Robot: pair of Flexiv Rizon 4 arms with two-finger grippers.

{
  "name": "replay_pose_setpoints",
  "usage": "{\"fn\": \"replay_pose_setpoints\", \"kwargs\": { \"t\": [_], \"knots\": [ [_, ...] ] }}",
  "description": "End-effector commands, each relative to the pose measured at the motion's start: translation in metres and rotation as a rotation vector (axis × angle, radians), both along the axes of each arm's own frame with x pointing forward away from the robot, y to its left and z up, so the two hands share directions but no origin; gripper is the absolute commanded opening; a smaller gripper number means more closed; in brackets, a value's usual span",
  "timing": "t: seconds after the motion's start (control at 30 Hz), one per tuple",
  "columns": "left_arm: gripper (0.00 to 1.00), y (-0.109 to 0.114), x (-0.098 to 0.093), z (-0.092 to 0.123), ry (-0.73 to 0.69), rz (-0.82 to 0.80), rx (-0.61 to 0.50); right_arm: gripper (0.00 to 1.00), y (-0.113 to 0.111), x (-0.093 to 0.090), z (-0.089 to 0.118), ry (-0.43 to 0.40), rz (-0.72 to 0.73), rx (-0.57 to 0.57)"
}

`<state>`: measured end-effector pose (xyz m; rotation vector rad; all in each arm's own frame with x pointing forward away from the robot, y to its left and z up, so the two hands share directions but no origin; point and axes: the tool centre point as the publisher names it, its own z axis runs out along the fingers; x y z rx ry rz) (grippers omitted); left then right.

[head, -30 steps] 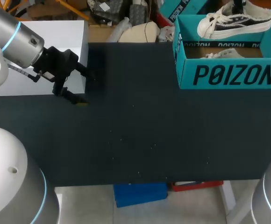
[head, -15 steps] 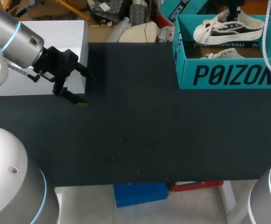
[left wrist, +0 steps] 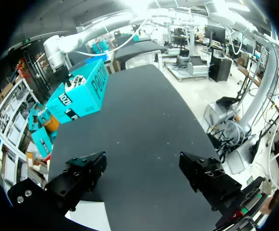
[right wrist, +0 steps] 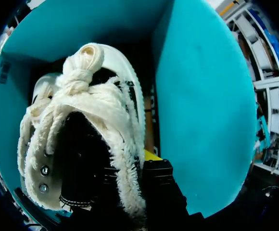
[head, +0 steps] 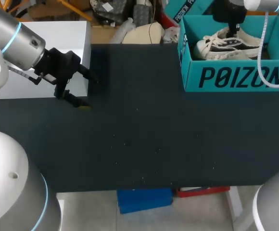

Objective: Take the shoe out of the shoebox, open the shoe tongue, remove and reinsert the insole, then place the shoe into the shoebox

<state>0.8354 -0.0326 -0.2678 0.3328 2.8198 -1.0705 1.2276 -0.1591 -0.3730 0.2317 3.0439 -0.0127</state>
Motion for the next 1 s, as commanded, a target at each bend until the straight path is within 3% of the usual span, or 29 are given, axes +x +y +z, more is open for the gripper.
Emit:
{"fn": "replay_pose_setpoints", "kwargs": {
  "t": [0.03, 0.13, 0.17, 0.2, 0.43, 0.63, 0.7, 0.87, 1.0],
  "knots": [
    [1.0, -0.001, 0.0, -0.002, -0.003, 0.002, 0.001, 0.0, 0.003, 0.009, -0.027, 0.01, -0.014, 0.003],
    [1.0, -0.001, 0.0, -0.002, -0.003, 0.002, 0.001, 0.0, 0.003, 0.008, -0.031, 0.02, -0.023, -0.002],
    [1.0, -0.001, 0.0, -0.002, -0.003, 0.002, 0.001, 0.32, 0.003, 0.008, -0.032, 0.022, -0.026, -0.002],
    [1.0, -0.001, 0.0, -0.002, -0.003, 0.002, 0.001, 0.46, 0.002, 0.007, -0.032, 0.02, -0.03, -0.004],
    [1.0, -0.001, 0.0, -0.002, -0.003, 0.002, 0.001, 0.42, -0.003, -0.001, -0.012, 0.005, -0.045, -0.026],
    [1.0, -0.001, 0.0, -0.002, -0.003, 0.002, 0.001, 0.35, -0.004, -0.018, 0.024, -0.023, -0.052, -0.069],
    [1.0, -0.001, 0.0, -0.002, -0.003, 0.002, 0.001, 0.19, -0.003, -0.025, 0.038, -0.04, -0.056, -0.079],
    [1.0, -0.001, 0.0, -0.002, -0.003, 0.002, 0.001, 0.15, 0.003, -0.049, 0.077, -0.087, -0.071, -0.117],
    [1.0, -0.001, 0.0, -0.002, -0.003, 0.002, 0.001, 0.19, 0.01, -0.071, 0.102, -0.12, -0.086, -0.14]
  ]
}}
